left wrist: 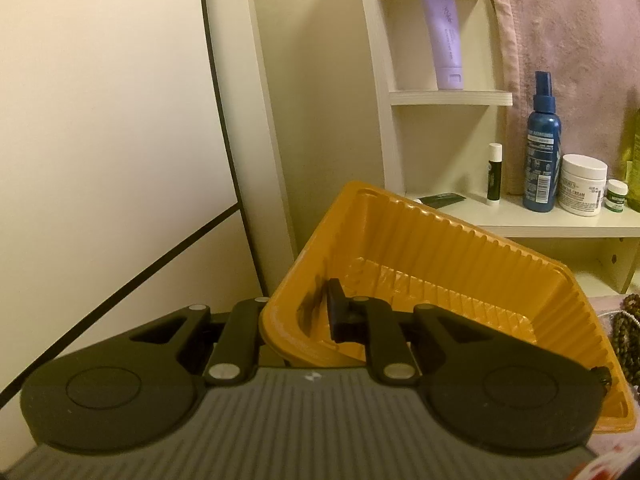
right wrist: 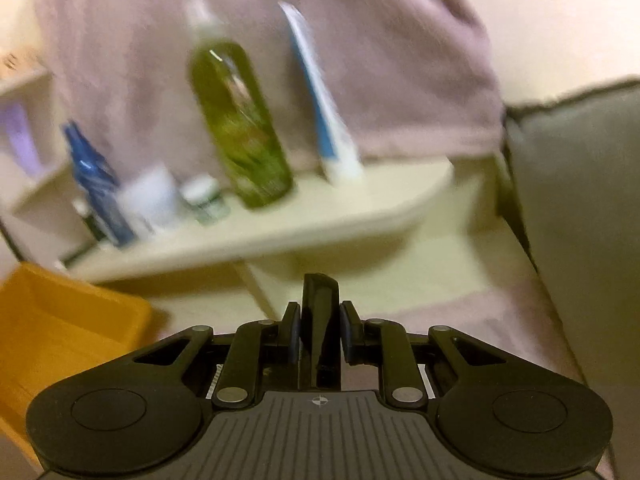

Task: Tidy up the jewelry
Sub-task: 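Carry the black strap bracelet into the orange tray and release it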

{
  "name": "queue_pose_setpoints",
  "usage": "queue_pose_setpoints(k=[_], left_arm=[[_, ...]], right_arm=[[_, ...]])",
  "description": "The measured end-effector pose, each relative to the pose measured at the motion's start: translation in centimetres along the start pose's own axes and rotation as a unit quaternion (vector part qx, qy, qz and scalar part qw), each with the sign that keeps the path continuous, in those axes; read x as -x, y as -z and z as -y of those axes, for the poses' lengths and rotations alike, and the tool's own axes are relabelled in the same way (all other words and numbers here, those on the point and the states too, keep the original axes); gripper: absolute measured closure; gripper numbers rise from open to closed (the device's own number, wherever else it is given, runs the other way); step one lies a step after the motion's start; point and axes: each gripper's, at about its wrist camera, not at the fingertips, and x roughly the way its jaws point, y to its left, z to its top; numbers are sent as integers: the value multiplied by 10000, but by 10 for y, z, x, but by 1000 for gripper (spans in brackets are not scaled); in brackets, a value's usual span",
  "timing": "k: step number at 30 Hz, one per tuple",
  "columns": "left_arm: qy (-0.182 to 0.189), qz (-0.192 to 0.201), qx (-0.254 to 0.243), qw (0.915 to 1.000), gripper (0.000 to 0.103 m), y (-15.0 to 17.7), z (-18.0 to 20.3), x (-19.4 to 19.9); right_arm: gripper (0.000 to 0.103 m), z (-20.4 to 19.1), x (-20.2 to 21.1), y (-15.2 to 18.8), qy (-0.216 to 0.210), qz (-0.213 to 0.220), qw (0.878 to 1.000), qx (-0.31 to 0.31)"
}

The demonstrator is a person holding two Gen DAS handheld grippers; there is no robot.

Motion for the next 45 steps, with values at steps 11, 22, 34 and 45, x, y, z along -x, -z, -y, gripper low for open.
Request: queue_pose_setpoints(k=[11, 22, 34, 45], left_arm=[[-15, -39, -8, 10000, 88, -1, 0, -2], [-22, -72, 30, 10000, 88, -1, 1, -4], [-22, -75, 47, 10000, 88, -1, 1, -3], [-16, -74, 67, 9999, 88, -1, 0, -3]], right_arm=[[82, -97, -23, 10, -1794, -639, 9817, 16], [82, -160, -71, 37, -2008, -1287, 9656, 1037], [82, -169, -86, 47, -1833, -1555, 9597, 1458], [62, -112, -34, 23, -1800, -949, 9779, 483]])
